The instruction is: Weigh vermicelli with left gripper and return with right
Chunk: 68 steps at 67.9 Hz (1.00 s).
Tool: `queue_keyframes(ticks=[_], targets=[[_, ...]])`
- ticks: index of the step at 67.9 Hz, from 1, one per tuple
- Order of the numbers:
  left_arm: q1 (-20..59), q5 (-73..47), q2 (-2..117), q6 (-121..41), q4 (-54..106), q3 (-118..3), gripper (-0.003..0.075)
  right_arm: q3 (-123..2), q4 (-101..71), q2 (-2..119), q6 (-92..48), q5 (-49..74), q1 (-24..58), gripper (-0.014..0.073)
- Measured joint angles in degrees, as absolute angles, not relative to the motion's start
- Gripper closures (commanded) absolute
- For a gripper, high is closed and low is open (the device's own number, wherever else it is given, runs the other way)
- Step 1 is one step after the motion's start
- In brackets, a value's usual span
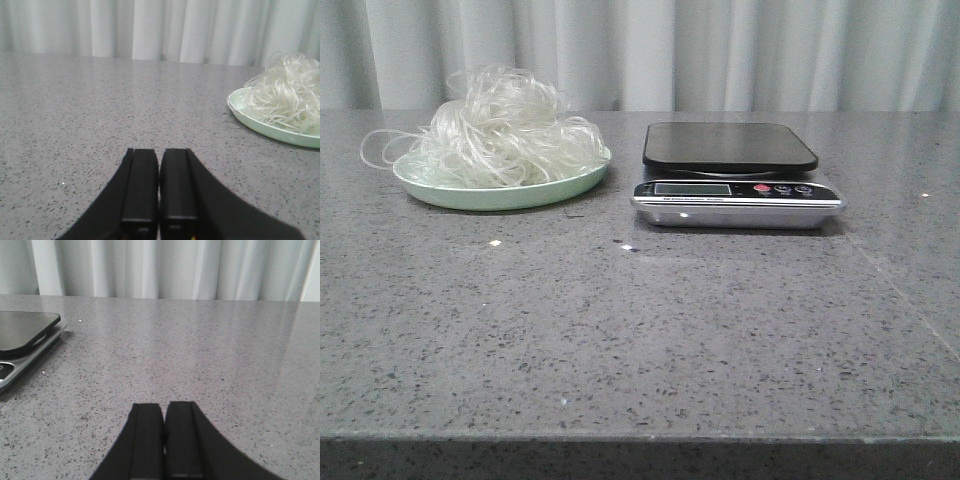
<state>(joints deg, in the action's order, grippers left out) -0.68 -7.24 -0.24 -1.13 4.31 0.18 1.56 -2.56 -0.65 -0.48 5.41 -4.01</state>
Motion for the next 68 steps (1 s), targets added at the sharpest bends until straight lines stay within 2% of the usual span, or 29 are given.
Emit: queue_keyframes(ticks=[68], targets=[[-0.68,-5.06,-0.24,-1.13,4.31,0.18,0.0584,1.56,-2.56,-0.65,-0.48,5.41,-4.01,0.0442]])
